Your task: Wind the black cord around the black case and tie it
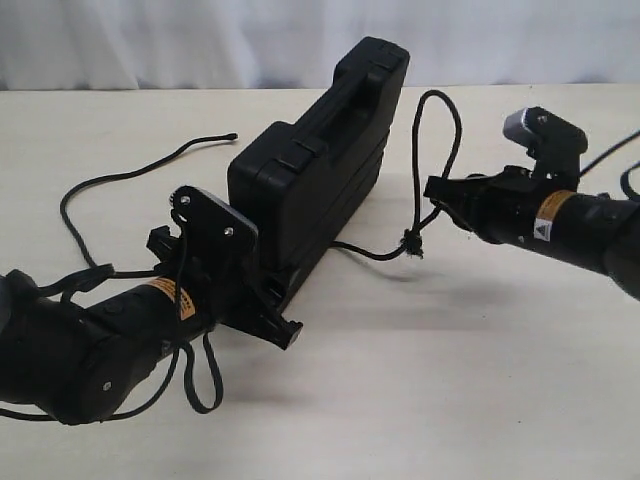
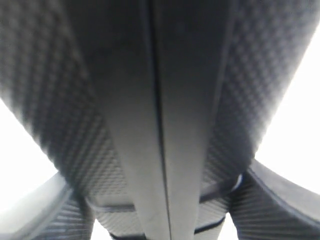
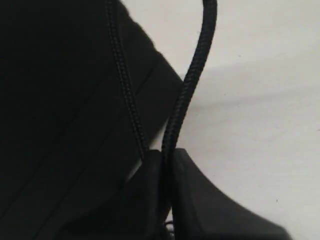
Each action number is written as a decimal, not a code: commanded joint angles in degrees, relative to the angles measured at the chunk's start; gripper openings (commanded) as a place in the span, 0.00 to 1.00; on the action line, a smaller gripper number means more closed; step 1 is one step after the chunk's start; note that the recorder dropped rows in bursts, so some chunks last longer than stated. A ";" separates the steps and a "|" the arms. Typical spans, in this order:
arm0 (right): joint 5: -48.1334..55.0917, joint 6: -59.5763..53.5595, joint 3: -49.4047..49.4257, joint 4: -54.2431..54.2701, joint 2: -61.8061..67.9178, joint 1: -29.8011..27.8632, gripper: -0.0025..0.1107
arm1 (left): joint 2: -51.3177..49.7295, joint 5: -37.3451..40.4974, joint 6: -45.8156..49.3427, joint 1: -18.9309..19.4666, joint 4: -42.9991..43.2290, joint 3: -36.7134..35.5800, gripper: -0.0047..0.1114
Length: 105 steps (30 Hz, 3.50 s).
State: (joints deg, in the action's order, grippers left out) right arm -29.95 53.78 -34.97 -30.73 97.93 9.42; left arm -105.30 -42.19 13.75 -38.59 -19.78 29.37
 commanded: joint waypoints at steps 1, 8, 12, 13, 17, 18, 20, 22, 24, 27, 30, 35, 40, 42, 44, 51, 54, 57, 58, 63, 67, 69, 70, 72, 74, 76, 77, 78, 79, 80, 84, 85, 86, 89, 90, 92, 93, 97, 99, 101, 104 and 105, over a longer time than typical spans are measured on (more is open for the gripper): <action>-5.70 -12.36 9.49 -0.63 -8.24 -0.25 0.06 | 0.18 1.29 -0.27 -0.06 -0.77 0.03 0.04; 0.33 7.16 11.21 -34.29 -15.84 0.00 0.06 | 0.18 -1.97 17.81 -0.06 -0.71 0.03 0.04; 1.45 26.25 11.21 -52.65 -16.75 0.00 0.06 | 0.18 -6.12 23.62 -0.06 -0.73 0.03 0.04; 1.43 26.85 11.10 -52.65 -16.75 0.00 0.06 | 0.18 -6.53 25.90 -0.06 -0.65 0.03 0.04; 2.63 30.21 10.69 -52.05 -16.75 0.00 0.06 | 0.32 -8.33 29.57 -0.06 -0.65 0.03 0.04; 3.46 31.30 9.95 -52.20 -16.75 0.00 0.06 | 0.92 -7.81 29.55 -0.06 -0.92 0.03 0.04; 2.83 33.43 7.80 -52.20 -16.75 0.00 0.06 | 5.32 -1.78 30.09 -0.06 -4.11 0.03 0.04; 2.63 34.30 7.02 -52.20 -16.75 0.00 0.06 | 9.54 1.84 36.40 -0.06 -9.76 0.03 0.04; 0.69 34.30 7.02 -52.20 -16.75 0.00 0.06 | 9.95 3.31 37.64 -0.06 -9.65 0.03 0.04; 0.01 35.53 5.94 -52.04 -16.75 0.00 0.06 | 9.95 1.89 38.55 -0.06 -8.41 -2.15 0.04; -1.06 37.43 4.56 -52.04 -16.75 0.00 0.06 | 9.95 0.89 38.55 -0.06 -8.26 -4.22 0.04; -1.83 37.37 4.28 -51.17 -16.75 0.00 0.06 | 9.95 -5.61 38.55 -3.90 -8.38 -7.44 0.04; -5.09 34.75 4.28 -47.43 -16.75 0.00 0.06 | 9.95 -3.09 38.55 -7.83 -15.21 -7.57 0.04; -5.91 33.95 4.28 -45.76 -16.75 0.00 0.06 | 9.95 -2.50 38.69 -8.85 -18.42 -7.57 0.04; -5.70 33.58 4.28 -44.12 -16.75 0.00 0.06 | 9.95 0.62 38.69 -10.52 -19.67 -7.57 0.04; -5.75 33.20 4.28 -44.00 -16.75 0.00 0.06 | 9.95 8.37 38.58 -11.46 -23.64 -7.57 0.04; -6.68 33.20 4.28 -44.00 -16.75 0.00 0.06 | 9.53 10.12 38.58 -11.46 -22.80 -7.57 0.04; -8.99 33.33 4.64 -44.91 -16.75 0.00 0.06 | 6.72 11.57 38.58 -11.46 -16.91 -7.57 0.04; -8.98 33.33 4.64 -45.37 -16.75 0.00 0.06 | 6.18 12.88 38.58 -11.46 -11.72 -7.57 0.04; -6.76 33.33 4.64 -45.27 -16.75 0.00 0.06 | 6.18 11.09 38.58 -11.46 -13.90 -7.57 0.58; -5.51 33.33 4.64 -45.12 -16.75 0.00 0.06 | 6.41 12.20 38.35 -11.46 -14.61 -7.57 0.79; -5.51 33.33 4.64 -45.12 -16.75 0.00 0.06 | 6.41 12.48 38.35 -11.46 -16.07 -7.57 0.83; -5.51 33.33 4.64 -45.12 -16.75 0.00 0.06 | 6.41 13.17 38.35 -11.46 -16.07 -7.57 0.83; -5.51 33.33 4.64 -45.12 -16.75 0.00 0.06 | 7.07 13.87 38.35 -11.46 -16.31 -7.57 0.83; -5.51 33.33 4.64 -45.12 -16.75 0.00 0.06 | 8.74 15.39 38.35 -11.46 -16.78 -7.57 0.83; -5.38 33.33 4.64 -45.12 -16.75 0.00 0.06 | 11.15 17.45 38.35 -11.46 -16.90 -7.57 0.83; -5.38 33.33 4.64 -45.12 -16.75 0.00 0.06 | 13.22 19.26 38.49 -11.46 -16.90 -7.57 0.83; -5.38 33.33 4.64 -45.12 -16.75 0.00 0.06 | 14.79 20.54 38.73 -11.46 -16.90 -7.57 0.83; -5.38 33.33 4.64 -45.12 -16.75 0.00 0.06 | 16.76 22.14 38.88 -11.46 -16.90 -7.57 0.83; -5.38 33.33 4.64 -45.12 -16.75 0.00 0.06 | 18.91 23.50 38.88 -11.46 -16.90 -7.57 0.83; -5.23 33.33 4.64 -45.12 -16.75 0.00 0.06 | 26.69 26.48 38.88 -11.36 -17.22 -7.57 0.83; -5.23 33.33 4.64 -45.12 -16.75 0.00 0.06 | 28.28 26.49 38.88 -11.36 -17.80 -7.57 0.83; -5.23 33.33 4.64 -45.12 -16.75 0.00 0.06 | 30.67 26.59 38.98 -11.36 -18.77 -7.57 0.83; -5.23 33.33 4.64 -45.12 -16.75 0.00 0.06 | 36.16 27.44 39.89 -11.36 -22.72 -7.57 0.83; -5.23 33.33 4.64 -45.12 -16.75 0.00 0.06 | 38.11 28.31 40.93 -11.36 -23.72 -7.57 0.83; -5.23 33.33 4.64 -45.12 -16.75 0.00 0.06 | 41.75 29.47 43.94 -11.36 -25.14 -7.57 0.83; -5.23 33.33 4.64 -45.12 -16.75 0.00 0.06 | 43.07 29.24 44.72 -11.36 -25.43 -7.57 0.83; -5.23 33.33 4.64 -45.12 -16.75 0.00 0.06 | 46.23 22.87 44.35 -10.42 -34.45 -4.17 0.83; -5.23 33.33 4.64 -45.12 -16.75 0.00 0.06 | 43.44 33.93 44.48 -5.13 -36.62 1.40 0.83; -5.24 32.93 4.64 -45.12 -16.75 0.00 0.06 | 38.30 45.84 40.23 2.86 -36.90 9.22 0.83; -5.24 32.93 4.64 -45.12 -16.75 0.00 0.06 | 28.04 66.48 33.52 13.83 -38.12 21.90 0.83; -5.24 32.81 4.64 -45.12 -16.75 0.00 0.06 | 24.28 72.78 34.04 15.64 -39.80 25.93 0.83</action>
State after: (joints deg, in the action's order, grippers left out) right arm -34.62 87.47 -30.13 -76.67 81.56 9.42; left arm -75.25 18.64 49.45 -26.56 -57.50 48.82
